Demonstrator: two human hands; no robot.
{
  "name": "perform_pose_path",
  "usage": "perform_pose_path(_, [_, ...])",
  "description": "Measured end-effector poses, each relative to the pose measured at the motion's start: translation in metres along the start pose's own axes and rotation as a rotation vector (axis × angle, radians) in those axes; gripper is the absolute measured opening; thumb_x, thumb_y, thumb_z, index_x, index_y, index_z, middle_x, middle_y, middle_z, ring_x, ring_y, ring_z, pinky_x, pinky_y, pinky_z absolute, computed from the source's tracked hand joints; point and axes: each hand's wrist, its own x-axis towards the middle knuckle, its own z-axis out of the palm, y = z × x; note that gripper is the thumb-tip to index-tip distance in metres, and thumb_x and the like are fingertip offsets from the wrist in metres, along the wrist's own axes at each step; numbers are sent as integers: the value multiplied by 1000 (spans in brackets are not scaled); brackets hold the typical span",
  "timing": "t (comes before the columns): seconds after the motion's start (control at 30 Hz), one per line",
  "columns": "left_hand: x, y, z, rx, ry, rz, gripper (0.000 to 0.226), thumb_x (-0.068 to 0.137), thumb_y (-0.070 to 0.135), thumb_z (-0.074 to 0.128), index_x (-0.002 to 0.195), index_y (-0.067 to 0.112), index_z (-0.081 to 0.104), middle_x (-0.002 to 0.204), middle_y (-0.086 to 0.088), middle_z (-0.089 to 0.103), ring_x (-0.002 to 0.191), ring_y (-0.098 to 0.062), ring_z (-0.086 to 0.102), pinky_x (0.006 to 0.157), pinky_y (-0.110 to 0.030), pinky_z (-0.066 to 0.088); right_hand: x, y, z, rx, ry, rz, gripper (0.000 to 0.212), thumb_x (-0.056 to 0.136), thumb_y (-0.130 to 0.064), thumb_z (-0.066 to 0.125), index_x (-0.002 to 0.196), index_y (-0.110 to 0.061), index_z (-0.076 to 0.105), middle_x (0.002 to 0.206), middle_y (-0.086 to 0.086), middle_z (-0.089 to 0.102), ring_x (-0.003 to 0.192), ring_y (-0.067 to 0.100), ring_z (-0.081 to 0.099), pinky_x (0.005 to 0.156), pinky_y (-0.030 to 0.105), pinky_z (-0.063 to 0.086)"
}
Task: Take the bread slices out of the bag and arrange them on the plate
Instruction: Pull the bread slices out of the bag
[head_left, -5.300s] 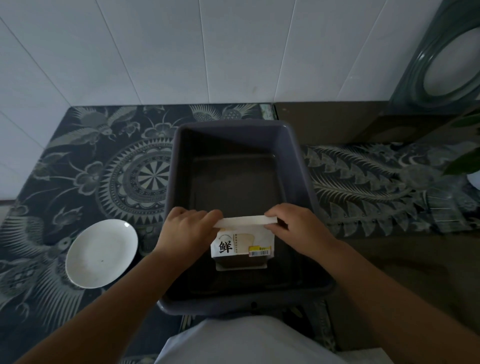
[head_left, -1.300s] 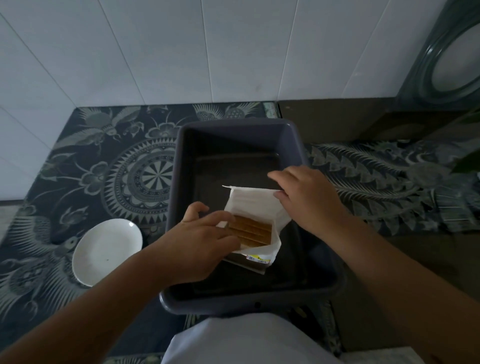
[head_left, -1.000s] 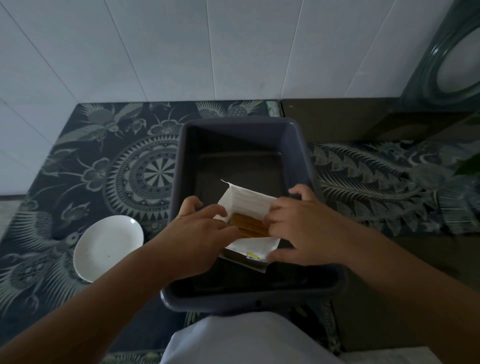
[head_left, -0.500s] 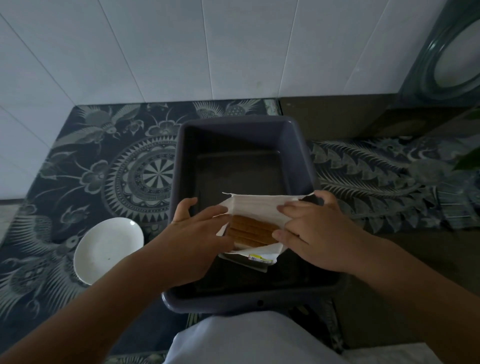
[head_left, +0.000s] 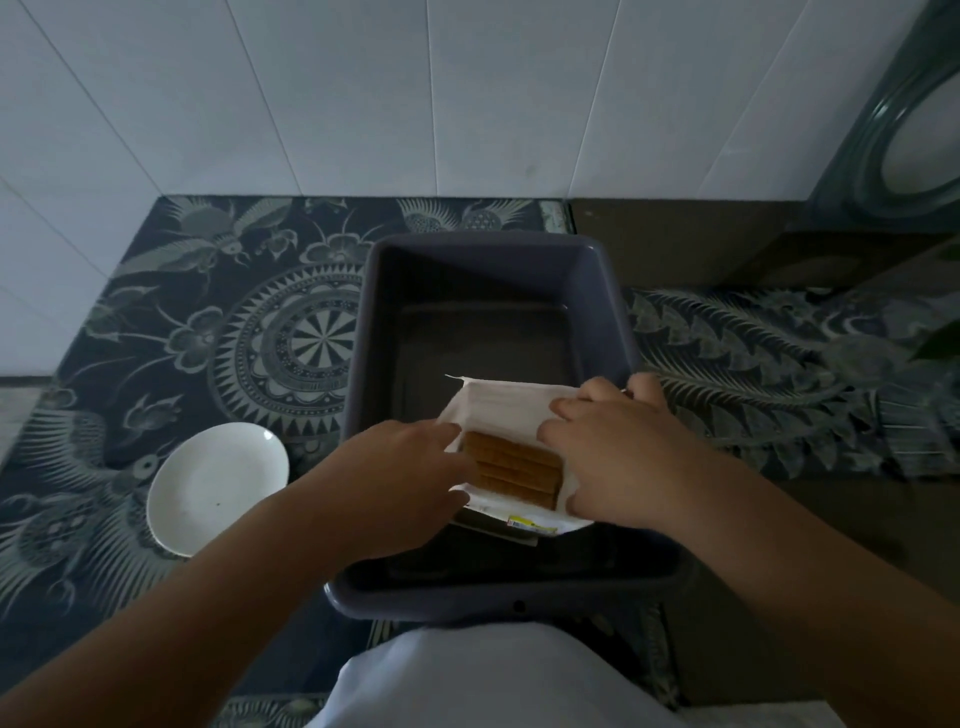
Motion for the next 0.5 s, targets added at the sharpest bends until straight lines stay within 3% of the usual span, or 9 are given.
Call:
perform_pose_path(0.1, [-2, 4, 4, 25, -7, 15, 14, 91, 32, 58, 100, 28, 67, 119, -9, 59, 89, -21, 62, 66, -31, 52, 5, -13, -11, -29, -4, -25, 31, 81, -33, 65, 110, -24, 58, 105, 0, 60, 96, 23, 51, 72, 37, 22])
perform_pose_path(0.2, [-4, 7, 11, 63, -25, 0, 17, 93, 32, 55, 105, 31, 67, 147, -19, 43, 119, -30, 55, 80, -37, 53, 27, -28, -19, 105, -145, 5, 28, 87, -28, 63, 112, -16, 59, 94, 3, 56, 77, 22, 51, 63, 34, 34])
perform_pose_path(0.3, [-6, 11, 15, 122, -55, -2, 26, 92, 35, 53, 115, 35, 65, 158, -20, 26, 136, -32, 40, 90, -42, 51, 52, -37, -8, 159, -211, 4, 17, 87, -27, 63, 99, -15, 63, 94, 7, 65, 87, 28, 65, 61, 35, 39])
perform_pose_path(0.43, [-11, 12, 10, 154, -32, -75, 20, 75, 42, 77, 94, 42, 71, 149, -22, 43, 122, -34, 57, 76, -36, 58, 77, -42, 16, 239, -394, 78, 27, 78, -29, 72, 102, -18, 65, 87, 5, 60, 80, 26, 61, 65, 39, 44])
perform_pose_path(0.5, [-11, 11, 13, 132, -8, -76, 23, 81, 43, 70, 104, 44, 68, 157, -20, 32, 129, -33, 50, 83, -38, 57, 86, -42, 24, 278, -439, 130, 16, 79, -30, 71, 90, -20, 63, 87, 3, 61, 76, 25, 58, 63, 40, 46])
